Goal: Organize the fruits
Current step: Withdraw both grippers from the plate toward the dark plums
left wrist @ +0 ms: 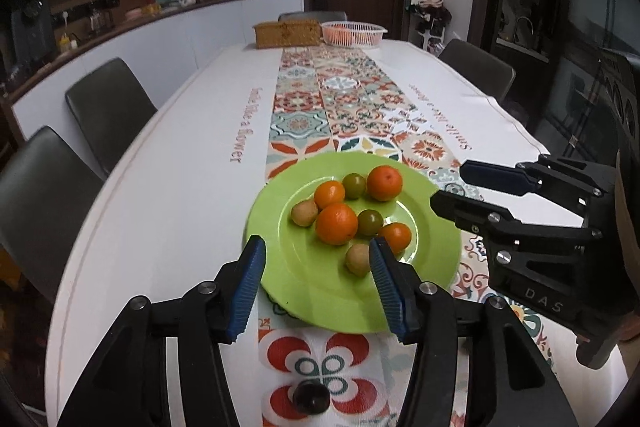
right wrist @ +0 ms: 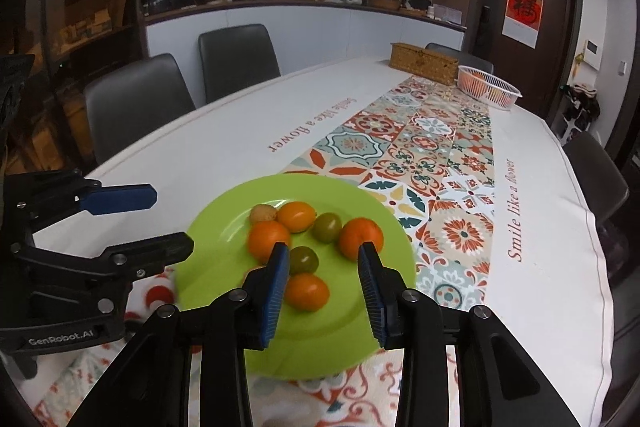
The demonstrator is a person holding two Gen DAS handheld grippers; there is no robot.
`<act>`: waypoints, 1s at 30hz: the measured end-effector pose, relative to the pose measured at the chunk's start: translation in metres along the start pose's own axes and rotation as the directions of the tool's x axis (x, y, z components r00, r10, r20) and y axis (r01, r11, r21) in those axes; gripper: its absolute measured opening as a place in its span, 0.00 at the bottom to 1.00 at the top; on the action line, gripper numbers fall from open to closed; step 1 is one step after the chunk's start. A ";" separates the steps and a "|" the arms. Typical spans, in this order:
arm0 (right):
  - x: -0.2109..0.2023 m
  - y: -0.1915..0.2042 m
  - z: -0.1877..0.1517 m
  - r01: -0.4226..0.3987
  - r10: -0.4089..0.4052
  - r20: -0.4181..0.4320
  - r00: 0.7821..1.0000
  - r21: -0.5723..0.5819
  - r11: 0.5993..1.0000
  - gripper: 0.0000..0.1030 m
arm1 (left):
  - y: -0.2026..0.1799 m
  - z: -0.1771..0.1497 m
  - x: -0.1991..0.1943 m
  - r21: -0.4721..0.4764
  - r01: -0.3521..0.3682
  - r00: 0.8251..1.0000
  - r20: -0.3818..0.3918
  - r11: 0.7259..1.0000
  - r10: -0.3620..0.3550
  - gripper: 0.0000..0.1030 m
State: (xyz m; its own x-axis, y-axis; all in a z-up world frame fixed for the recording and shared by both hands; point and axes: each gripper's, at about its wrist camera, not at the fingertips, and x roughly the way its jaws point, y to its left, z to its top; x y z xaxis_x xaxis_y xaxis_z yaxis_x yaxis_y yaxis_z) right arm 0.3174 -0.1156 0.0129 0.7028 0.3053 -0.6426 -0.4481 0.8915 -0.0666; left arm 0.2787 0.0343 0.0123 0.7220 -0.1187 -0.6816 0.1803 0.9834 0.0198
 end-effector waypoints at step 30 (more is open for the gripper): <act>-0.107 0.042 -0.051 0.074 -0.077 0.035 0.996 0.089 0.993 0.62 | -0.008 -0.068 -0.106 -0.045 -0.103 0.994 0.037 0.994 0.105 0.80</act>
State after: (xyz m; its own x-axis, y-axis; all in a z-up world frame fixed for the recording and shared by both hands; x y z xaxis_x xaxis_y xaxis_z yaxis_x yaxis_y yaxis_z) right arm 0.1947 -0.1281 0.0397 0.7539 0.2471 -0.6087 -0.3444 0.9377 -0.0459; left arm 0.1548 0.0480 0.0347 0.7612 -0.0197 -0.6482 0.0742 0.9956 0.0568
